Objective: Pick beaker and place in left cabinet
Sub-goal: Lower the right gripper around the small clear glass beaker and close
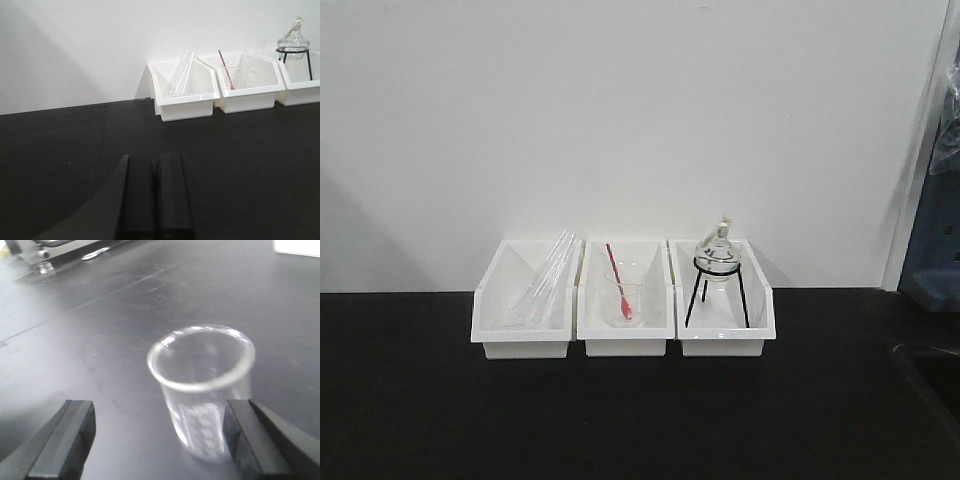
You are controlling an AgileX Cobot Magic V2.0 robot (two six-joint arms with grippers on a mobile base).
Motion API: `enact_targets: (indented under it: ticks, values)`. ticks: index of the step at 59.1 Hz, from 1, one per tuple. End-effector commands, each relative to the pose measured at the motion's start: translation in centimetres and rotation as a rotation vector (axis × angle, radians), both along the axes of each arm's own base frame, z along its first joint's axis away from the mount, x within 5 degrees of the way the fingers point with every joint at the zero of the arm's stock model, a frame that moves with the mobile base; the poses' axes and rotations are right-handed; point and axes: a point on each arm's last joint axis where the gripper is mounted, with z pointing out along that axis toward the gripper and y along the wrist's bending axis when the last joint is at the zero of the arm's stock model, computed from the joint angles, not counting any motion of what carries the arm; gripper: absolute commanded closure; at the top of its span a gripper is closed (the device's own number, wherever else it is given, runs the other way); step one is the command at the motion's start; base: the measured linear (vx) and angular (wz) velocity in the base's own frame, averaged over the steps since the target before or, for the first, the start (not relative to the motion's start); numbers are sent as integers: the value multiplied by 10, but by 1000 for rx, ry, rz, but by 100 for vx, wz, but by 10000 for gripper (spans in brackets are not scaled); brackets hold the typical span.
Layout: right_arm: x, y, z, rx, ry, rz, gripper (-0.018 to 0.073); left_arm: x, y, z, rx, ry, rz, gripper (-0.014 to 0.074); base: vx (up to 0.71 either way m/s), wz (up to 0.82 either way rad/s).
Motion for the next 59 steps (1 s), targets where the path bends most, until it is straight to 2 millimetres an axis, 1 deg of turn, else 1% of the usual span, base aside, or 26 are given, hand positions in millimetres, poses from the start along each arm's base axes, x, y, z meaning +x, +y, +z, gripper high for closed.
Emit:
enact_targets:
  ticks: [1, 10, 26, 39, 40, 50, 59]
  values:
    - [11, 8, 33, 224, -157, -25, -14, -1, -1, 4, -16, -92, -15, 604, 0, 0]
    - [20, 6, 30, 225, -172, -99, -14, -1, -1, 4, -16, -92, -15, 604, 0, 0]
    - [31, 15, 23, 229, -175, -68, -14, -1, -1, 4, -16, -92, -15, 604, 0, 0]
    - [40, 22, 25, 243, -200, -44, -14, -1, -1, 4, -16, -92, -15, 604, 0, 0]
    - [44, 29, 24, 249, -212, -22, -14, -1, -1, 4, -16, -92, -15, 604, 0, 0]
    - [44, 44, 19, 254, -221, 12, -14, -1, -1, 4, -16, -92, -15, 604, 0, 0]
    - [48, 52, 15, 262, -220, 13, -11, -1, -1, 4, -16, -92, -15, 604, 0, 0]
